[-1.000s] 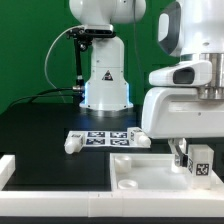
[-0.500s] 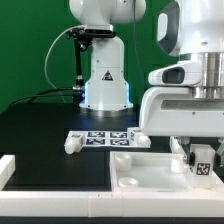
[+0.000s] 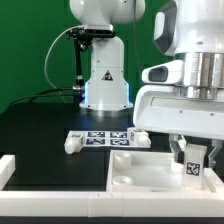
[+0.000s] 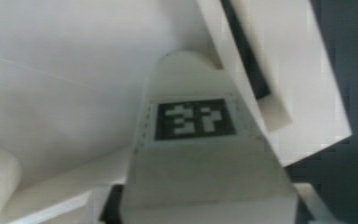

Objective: Assemble one leg

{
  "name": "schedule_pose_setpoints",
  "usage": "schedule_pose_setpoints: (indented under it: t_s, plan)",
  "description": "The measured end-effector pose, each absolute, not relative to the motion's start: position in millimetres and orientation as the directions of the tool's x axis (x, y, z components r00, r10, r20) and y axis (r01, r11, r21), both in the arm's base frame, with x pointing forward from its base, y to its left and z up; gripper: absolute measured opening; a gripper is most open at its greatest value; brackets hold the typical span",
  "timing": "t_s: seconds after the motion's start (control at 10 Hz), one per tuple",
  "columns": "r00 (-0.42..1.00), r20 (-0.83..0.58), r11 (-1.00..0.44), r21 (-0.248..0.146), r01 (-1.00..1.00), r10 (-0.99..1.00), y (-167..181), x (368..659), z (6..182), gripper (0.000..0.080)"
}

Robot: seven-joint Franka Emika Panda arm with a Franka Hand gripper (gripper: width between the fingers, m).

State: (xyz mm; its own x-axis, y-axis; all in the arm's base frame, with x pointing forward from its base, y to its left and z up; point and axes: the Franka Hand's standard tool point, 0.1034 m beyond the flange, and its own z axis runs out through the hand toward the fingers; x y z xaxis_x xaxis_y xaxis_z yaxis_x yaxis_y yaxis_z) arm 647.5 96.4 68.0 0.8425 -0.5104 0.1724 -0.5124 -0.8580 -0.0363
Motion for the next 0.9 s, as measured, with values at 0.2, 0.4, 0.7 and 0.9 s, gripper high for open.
schedule_pose_setpoints:
  t_s: [0.2,0.4,0.7,0.9]
  plan:
    - [0.848,0.173,-0.863,-0.034,-0.504,-0.501,96,648,68.0,0.0291]
    - [0.847,0.173,-0.863,-0.036,-0.504,-0.502,96,648,68.6,0.0291]
    - [0.858,0.177,-0.876,-0.072,-0.477,-0.482,100,654,112.8,0.0599]
    - [0.859,0.173,-0.876,-0.068,-0.477,-0.482,99,652,110.4,0.0647]
